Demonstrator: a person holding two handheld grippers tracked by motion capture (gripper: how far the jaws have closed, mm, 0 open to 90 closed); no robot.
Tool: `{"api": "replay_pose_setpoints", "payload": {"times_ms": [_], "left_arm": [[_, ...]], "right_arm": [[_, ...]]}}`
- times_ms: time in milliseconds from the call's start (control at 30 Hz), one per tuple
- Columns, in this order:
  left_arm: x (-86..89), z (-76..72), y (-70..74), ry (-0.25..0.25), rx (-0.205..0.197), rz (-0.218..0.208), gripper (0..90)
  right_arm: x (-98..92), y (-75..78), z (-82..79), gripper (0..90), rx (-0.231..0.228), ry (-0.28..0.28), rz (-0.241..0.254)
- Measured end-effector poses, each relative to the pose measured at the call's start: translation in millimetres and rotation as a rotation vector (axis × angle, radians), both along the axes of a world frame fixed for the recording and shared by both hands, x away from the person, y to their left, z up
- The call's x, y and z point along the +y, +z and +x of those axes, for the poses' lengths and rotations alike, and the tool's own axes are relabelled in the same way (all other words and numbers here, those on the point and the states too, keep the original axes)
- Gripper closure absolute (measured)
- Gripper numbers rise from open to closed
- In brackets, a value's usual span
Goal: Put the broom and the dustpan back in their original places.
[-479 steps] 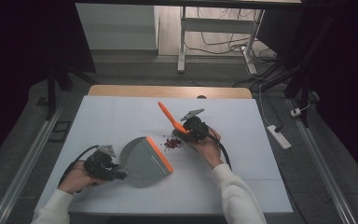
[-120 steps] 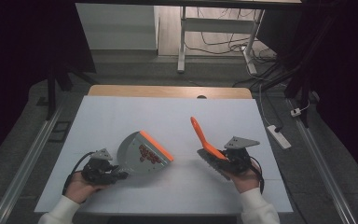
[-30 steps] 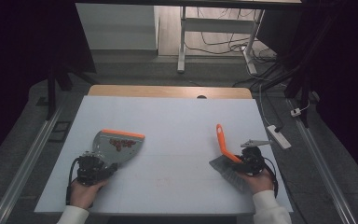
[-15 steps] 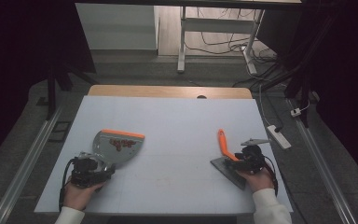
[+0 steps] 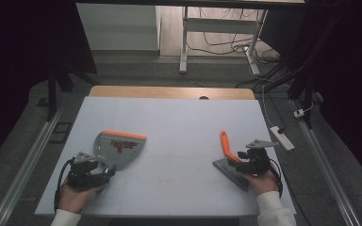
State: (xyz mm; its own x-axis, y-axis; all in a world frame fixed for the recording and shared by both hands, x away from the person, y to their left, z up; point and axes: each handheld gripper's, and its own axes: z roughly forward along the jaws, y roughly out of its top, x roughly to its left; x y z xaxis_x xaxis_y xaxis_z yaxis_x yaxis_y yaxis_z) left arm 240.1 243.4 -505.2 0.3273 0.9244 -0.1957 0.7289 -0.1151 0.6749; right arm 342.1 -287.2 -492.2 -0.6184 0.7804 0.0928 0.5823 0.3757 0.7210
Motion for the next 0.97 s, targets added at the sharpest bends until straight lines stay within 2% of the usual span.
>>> {"api": "replay_pose_setpoints", "payload": {"times_ms": [200, 333, 433, 533, 833, 967], "left_arm": [[-3.6, 0.7, 3.5, -0.117, -0.043, -0.042, 25.0], [-10.5, 3.8, 2.1, -0.178, -0.062, -0.033, 25.4], [-14.5, 6.5, 0.6, -0.224, -0.068, -0.051, 25.7], [-19.5, 9.0, -1.0, -0.259, -0.072, -0.045, 26.4], [-27.7, 11.5, -3.8, -0.297, -0.076, -0.025, 27.1], [-27.5, 11.4, -3.8, -0.298, -0.078, -0.022, 27.1]], "right_arm": [[6.4, 3.2, -10.0, 40.0, -0.032, 0.096, 0.019], [11.9, 1.7, -13.7, 40.0, -0.033, 0.150, 0.014], [15.4, 1.3, -16.8, 40.0, -0.040, 0.186, 0.011], [16.4, 1.0, -19.9, 40.0, -0.048, 0.211, 0.018], [22.7, 1.9, -25.7, 40.2, -0.076, 0.276, 0.033], [22.3, 1.5, -26.1, 40.1, -0.081, 0.277, 0.034]]}}
